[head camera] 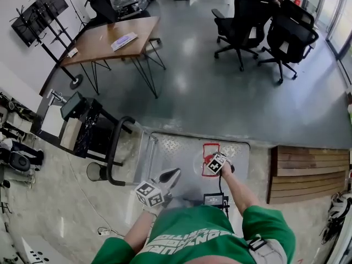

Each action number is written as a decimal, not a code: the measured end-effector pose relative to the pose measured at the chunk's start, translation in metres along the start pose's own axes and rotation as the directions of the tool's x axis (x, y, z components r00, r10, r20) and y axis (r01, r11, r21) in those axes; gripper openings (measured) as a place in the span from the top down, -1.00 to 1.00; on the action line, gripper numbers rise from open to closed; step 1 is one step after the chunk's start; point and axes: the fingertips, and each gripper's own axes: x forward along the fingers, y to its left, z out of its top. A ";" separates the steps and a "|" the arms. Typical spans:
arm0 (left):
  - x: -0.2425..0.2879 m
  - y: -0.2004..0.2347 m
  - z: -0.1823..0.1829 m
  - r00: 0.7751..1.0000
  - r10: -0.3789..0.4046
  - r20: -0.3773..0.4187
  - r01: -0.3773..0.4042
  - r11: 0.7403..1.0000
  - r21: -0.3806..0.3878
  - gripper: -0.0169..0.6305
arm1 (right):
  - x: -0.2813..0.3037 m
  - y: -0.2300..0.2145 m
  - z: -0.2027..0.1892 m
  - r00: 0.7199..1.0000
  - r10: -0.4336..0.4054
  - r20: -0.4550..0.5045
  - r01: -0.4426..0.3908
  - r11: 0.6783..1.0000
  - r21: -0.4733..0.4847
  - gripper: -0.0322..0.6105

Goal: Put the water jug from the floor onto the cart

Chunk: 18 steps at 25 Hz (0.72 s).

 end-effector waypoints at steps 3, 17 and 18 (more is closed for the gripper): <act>-0.004 0.008 -0.002 1.000 -0.004 -0.011 0.004 1.000 -0.021 0.90 | 0.024 0.006 -0.001 0.999 0.009 -0.053 -0.009 1.000 -0.005 -0.03; -0.058 0.048 -0.002 0.996 0.083 -0.024 -0.085 0.994 -0.067 0.90 | 0.080 0.033 -0.043 0.947 -0.057 -0.315 0.067 0.998 0.021 -0.03; -0.060 0.051 -0.001 0.996 0.087 -0.024 -0.089 0.994 -0.067 0.90 | 0.082 0.032 -0.040 0.949 -0.057 -0.310 0.068 0.997 0.026 -0.03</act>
